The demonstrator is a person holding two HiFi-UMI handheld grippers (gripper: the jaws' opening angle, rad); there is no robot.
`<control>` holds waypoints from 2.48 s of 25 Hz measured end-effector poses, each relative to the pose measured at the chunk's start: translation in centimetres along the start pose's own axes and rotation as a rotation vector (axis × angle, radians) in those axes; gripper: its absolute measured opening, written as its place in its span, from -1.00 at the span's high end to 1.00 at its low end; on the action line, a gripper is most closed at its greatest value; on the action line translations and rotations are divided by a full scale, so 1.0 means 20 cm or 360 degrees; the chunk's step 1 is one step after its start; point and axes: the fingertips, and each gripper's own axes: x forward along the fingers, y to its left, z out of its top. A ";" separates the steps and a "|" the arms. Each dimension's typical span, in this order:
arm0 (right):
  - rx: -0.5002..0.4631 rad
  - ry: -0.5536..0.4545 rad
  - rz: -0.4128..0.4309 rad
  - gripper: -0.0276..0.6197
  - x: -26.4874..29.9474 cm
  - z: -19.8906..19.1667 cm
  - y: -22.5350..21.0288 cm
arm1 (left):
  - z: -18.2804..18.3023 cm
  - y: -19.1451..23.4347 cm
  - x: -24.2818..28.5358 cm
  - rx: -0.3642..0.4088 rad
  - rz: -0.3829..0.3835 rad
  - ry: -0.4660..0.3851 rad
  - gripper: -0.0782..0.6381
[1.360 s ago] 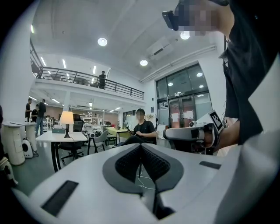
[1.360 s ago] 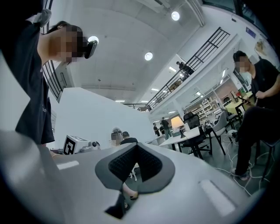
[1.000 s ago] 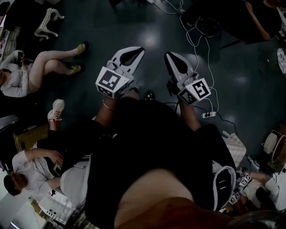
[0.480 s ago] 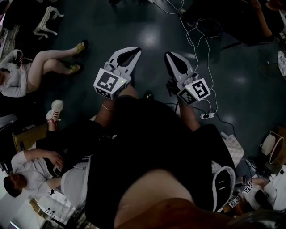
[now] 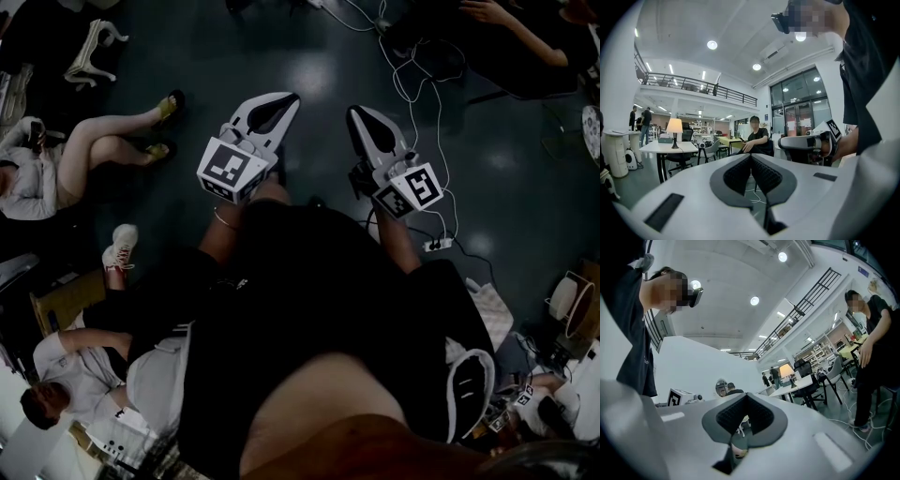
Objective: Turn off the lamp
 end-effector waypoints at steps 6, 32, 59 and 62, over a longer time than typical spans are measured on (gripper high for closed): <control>-0.0009 0.0004 -0.0051 0.91 0.13 -0.01 -0.08 | -0.01 0.14 0.06 -0.0004 -0.0052 0.0014 0.76; -0.0006 0.0027 -0.0100 0.91 0.79 -0.04 -0.31 | -0.01 0.82 0.24 -0.0054 -0.0084 -0.0002 0.76; -0.0041 0.0044 -0.0235 0.91 1.25 -0.05 -0.54 | -0.02 1.34 0.31 -0.0082 -0.0077 0.0028 0.76; -0.0025 0.0016 -0.0227 0.91 1.27 -0.02 -0.63 | 0.02 1.37 0.33 -0.0064 -0.0042 -0.0008 0.76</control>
